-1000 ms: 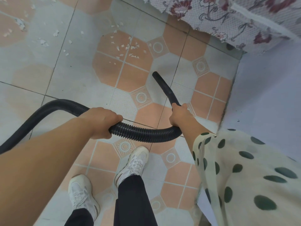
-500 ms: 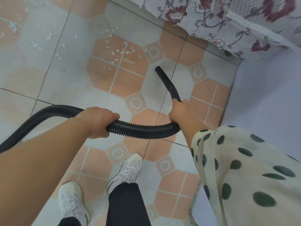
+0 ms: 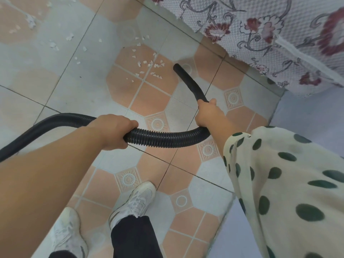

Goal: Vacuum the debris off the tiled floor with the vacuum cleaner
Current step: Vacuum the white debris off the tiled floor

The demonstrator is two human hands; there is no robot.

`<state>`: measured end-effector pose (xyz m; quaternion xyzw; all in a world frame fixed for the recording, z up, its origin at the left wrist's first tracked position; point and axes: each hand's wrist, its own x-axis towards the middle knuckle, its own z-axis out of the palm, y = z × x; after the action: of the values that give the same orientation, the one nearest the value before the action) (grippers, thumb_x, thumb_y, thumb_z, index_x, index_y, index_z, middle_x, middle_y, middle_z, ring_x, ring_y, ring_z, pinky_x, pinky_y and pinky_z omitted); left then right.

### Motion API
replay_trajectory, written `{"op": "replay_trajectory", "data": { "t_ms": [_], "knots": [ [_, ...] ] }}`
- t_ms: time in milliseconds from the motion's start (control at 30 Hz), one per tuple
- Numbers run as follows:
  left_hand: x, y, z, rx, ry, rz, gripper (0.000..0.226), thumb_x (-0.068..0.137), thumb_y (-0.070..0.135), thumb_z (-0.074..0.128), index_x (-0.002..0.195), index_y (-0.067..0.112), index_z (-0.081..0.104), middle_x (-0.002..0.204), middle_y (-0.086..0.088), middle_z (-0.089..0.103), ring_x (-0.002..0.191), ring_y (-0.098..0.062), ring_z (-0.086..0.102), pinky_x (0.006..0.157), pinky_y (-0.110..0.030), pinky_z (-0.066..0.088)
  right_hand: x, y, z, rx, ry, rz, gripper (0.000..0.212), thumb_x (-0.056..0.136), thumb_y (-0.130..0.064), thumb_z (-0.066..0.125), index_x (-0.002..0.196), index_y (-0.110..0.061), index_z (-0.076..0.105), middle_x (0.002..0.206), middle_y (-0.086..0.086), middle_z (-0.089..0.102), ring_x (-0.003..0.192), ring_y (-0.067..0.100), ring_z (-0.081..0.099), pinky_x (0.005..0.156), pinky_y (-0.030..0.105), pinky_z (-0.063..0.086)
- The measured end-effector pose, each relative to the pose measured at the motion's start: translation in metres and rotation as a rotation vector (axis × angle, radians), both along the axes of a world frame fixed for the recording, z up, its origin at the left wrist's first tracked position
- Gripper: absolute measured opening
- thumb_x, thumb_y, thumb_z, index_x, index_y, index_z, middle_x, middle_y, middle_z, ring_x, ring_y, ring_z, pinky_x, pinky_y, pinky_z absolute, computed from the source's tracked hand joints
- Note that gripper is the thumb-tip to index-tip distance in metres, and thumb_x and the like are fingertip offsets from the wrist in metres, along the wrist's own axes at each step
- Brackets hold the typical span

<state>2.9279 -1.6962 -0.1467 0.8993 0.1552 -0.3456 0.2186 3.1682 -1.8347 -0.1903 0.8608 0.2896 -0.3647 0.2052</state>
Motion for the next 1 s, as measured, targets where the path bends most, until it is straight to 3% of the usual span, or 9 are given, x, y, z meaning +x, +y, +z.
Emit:
{"op": "replay_trajectory", "data": {
  "t_ms": [333, 600, 1000],
  "knots": [
    [-0.030, 0.005, 0.002, -0.017, 0.005, -0.087, 0.018, 0.076, 0.022, 0.056, 0.082, 0.029, 0.040, 0.079, 0.009, 0.054, 0.075, -0.015, 0.055, 0.056, -0.026, 0.033, -0.040, -0.007, 0.004, -0.024, 0.097, 0.074, 0.050, 0.090, -0.008, 0.051, 0.137, -0.014, 0.035, 0.128, 0.019, 0.032, 0.082, 0.033, 0.055, 0.071, 0.037, 0.047],
    [-0.040, 0.047, -0.003, -0.005, -0.024, -0.087, 0.018, 0.077, 0.022, 0.057, 0.083, 0.028, 0.041, 0.076, 0.008, 0.053, 0.072, -0.014, 0.054, 0.059, -0.027, 0.037, -0.049, 0.034, 0.002, -0.023, 0.029, -0.015, 0.051, 0.090, -0.006, 0.049, 0.139, -0.013, 0.034, 0.130, 0.020, 0.032, 0.087, 0.033, 0.054, 0.070, 0.036, 0.042],
    [-0.053, 0.095, -0.009, -0.019, -0.057, -0.124, 0.018, 0.078, 0.023, 0.058, 0.084, 0.028, 0.041, 0.077, 0.008, 0.054, 0.072, -0.015, 0.054, 0.056, -0.026, 0.033, -0.061, 0.078, 0.000, -0.021, 0.022, -0.029, 0.050, 0.090, -0.006, 0.049, 0.138, -0.015, 0.037, 0.123, 0.015, 0.032, 0.066, 0.024, 0.045, 0.068, 0.037, 0.043]
  ]
}}
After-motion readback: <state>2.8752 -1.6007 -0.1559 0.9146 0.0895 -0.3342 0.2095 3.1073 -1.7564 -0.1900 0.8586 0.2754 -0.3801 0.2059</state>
